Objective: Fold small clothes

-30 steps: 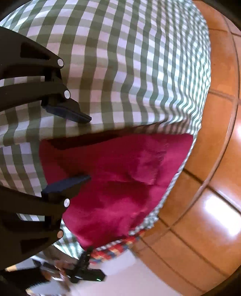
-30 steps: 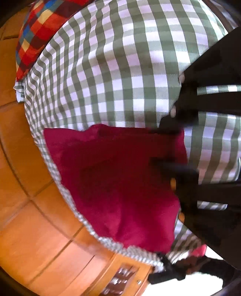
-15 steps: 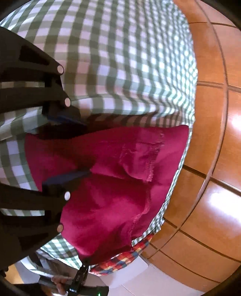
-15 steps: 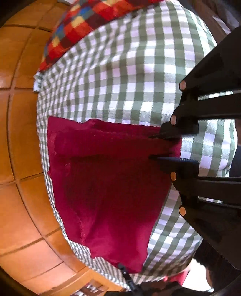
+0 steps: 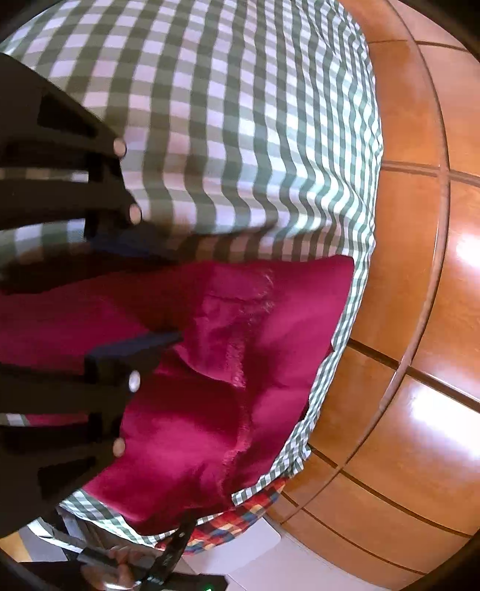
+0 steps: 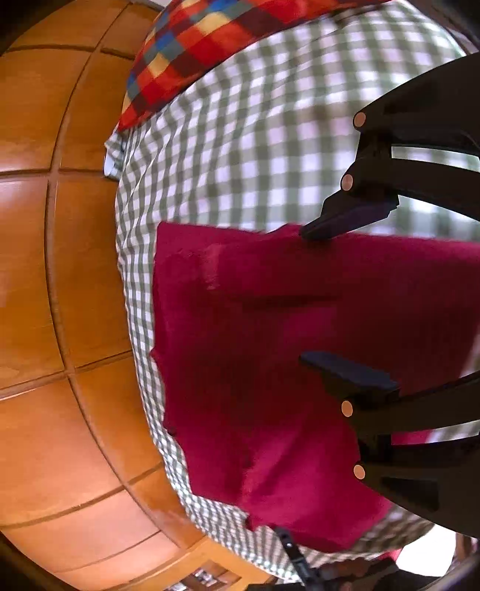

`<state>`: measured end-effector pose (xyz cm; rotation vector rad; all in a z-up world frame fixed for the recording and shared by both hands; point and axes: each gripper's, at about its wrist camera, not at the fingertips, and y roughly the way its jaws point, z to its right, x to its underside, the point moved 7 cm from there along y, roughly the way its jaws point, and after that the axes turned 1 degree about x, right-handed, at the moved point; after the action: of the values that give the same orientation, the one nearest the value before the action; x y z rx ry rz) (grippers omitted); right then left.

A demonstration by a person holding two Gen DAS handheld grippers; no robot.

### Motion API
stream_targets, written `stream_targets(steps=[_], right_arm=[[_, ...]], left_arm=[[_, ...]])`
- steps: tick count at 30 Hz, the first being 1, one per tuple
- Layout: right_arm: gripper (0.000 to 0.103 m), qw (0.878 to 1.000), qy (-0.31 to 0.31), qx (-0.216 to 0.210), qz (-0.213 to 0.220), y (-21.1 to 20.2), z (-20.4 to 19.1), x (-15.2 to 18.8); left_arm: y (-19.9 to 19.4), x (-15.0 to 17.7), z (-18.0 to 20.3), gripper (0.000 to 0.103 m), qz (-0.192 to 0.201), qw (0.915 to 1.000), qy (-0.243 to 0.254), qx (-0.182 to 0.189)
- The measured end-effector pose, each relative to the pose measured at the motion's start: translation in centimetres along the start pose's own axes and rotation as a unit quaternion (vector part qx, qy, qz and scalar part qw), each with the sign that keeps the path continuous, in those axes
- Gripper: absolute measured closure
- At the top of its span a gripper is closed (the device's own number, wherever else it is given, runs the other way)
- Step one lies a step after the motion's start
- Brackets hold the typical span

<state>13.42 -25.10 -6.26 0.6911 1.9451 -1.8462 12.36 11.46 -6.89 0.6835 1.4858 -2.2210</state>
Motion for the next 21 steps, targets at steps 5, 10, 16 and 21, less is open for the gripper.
stream_targets(steps=[5,10,16,21], right_arm=[[0.092,1.0,-0.016,0.0,-0.011,1.3,-0.6,-1.2],[0.095,1.0,-0.023,0.001,0.01,-1.4,-0.6,-1.2],[0.096,0.997,-0.01,-0.008,0.074,-6.3,-0.5,-4.2],[0.096,0.993,0.007,0.002,0.117,-7.1,0.1,-8.5]], left_arm=[[0.1,-0.9,0.6,0.096,0.01,0.9998,0.012,0.01],[-1.7,-1.0,1.3,0.097,0.034,0.9986,0.027,0.03],[-5.6,-2.3,2.5,0.097,0.078,0.9943,0.041,0.06],[-7.3,-6.3,3.3,0.097,0.125,0.9891,0.042,0.066]])
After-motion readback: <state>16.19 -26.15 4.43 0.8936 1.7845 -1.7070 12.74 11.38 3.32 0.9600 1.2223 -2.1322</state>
